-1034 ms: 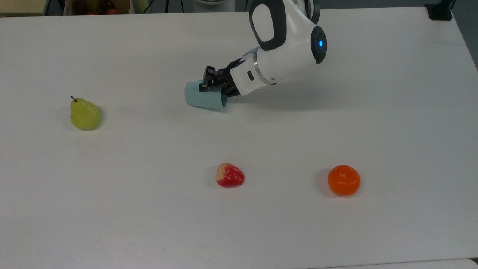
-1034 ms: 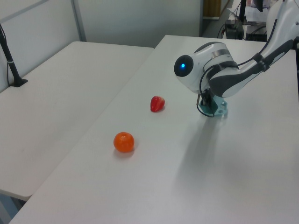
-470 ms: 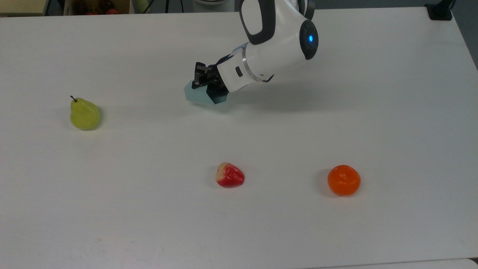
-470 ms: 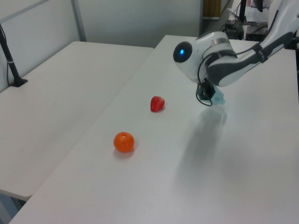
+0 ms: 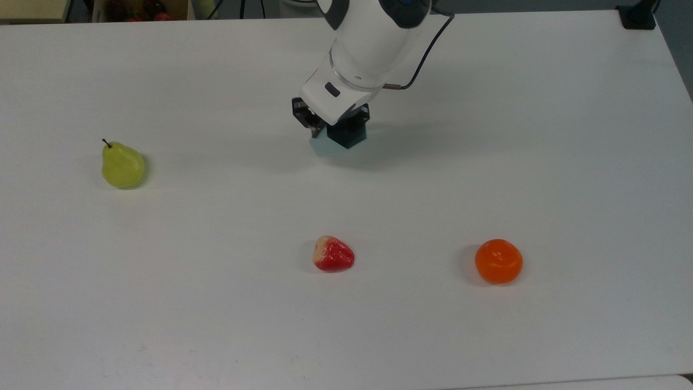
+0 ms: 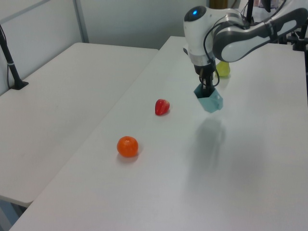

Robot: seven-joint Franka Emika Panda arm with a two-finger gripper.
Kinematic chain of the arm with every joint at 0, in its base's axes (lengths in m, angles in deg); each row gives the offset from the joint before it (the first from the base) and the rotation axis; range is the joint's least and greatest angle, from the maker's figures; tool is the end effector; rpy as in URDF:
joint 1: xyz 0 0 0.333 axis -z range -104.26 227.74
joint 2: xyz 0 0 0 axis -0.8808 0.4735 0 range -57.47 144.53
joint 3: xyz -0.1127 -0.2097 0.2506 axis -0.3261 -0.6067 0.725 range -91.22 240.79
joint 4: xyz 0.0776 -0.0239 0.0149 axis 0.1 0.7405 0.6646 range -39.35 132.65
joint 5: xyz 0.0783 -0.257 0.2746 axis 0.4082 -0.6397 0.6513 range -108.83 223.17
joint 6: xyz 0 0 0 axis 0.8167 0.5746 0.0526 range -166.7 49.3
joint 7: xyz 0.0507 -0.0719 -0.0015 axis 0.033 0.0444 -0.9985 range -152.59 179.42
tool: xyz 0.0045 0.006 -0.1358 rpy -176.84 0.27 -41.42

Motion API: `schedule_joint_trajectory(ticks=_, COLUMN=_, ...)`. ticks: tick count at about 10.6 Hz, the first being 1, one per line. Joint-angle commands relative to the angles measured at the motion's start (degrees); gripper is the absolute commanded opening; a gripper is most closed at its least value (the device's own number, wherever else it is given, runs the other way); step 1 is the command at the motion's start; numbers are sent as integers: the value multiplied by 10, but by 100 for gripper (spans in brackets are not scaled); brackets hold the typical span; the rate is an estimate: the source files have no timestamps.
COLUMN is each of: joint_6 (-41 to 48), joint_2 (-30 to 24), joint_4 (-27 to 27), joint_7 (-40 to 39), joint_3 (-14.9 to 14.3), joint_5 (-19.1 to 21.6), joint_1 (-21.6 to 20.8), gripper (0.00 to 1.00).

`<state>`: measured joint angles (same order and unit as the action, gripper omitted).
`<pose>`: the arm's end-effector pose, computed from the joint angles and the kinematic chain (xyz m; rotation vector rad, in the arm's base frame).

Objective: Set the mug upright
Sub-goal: 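Lift and rotate the mug so its base faces the table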

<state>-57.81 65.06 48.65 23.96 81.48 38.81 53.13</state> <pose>0.6400 0.1315 0.4089 2.8479 0.2667 -0.0916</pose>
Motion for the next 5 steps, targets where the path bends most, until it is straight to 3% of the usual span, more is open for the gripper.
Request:
schedule_joint_trajectory(ticks=1, joint_6=-124, joint_2=-8, joint_4=52, joint_7=-58, joint_3=-1, joint_5=62, joint_1=10, gripper=0)
schedule_joint_trajectory(ticks=4, joint_6=-175, joint_2=-6, joint_4=79, joint_7=-86, joint_3=-1, joint_5=76, joint_1=14, gripper=4)
schedule_joint_trajectory(ticks=5, joint_6=-169, joint_2=-8, joint_4=78, joint_7=-88, joint_3=-1, joint_5=83, joint_1=15, gripper=20)
